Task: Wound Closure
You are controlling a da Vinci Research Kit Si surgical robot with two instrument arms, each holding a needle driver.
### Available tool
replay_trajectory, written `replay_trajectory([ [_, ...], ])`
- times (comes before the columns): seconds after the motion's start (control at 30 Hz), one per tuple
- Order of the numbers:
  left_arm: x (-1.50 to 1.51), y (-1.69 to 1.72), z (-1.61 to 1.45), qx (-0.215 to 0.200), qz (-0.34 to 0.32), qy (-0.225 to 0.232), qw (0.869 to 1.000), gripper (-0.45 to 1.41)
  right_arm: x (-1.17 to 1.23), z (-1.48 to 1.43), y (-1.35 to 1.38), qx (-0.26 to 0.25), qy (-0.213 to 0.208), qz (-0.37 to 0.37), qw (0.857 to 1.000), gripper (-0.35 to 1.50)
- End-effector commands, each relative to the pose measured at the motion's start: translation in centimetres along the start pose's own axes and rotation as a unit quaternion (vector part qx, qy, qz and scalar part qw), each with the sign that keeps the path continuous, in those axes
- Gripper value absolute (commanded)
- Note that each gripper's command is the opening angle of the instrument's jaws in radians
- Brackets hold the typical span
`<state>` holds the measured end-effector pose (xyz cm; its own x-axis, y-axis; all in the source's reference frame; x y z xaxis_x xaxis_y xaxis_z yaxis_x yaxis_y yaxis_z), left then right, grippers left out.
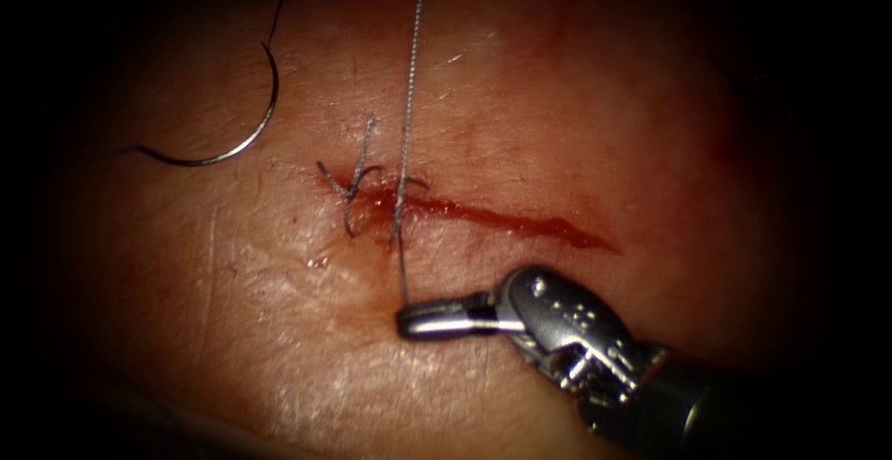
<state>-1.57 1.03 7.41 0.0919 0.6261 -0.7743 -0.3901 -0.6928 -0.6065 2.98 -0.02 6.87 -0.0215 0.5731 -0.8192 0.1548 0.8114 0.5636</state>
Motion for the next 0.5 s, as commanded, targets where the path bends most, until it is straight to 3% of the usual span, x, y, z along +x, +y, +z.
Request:
replay_trajectory([
  [0.03, -0.05, -0.01, 0.05, 0.001, -0.001, 0.001, 1.0, -0.45, -0.14, 0.12, -0.06, 0.001, 0.0, 0.005, 1.0, -0.35],
  [0.3, -0.09, -0.12, 0.35, -0.004, 0.024, -0.008, 1.0, -0.45, -0.27, 0.35, -0.56, -0.006, -0.037, 0.002, 0.999, -0.35],
  [0.5, -0.31, -0.17, 0.43, -0.007, 0.038, -0.03, 0.999, -0.45, -0.54, 0.57, -0.82, -0.016, -0.05, 0.007, 0.999, -0.35],
])
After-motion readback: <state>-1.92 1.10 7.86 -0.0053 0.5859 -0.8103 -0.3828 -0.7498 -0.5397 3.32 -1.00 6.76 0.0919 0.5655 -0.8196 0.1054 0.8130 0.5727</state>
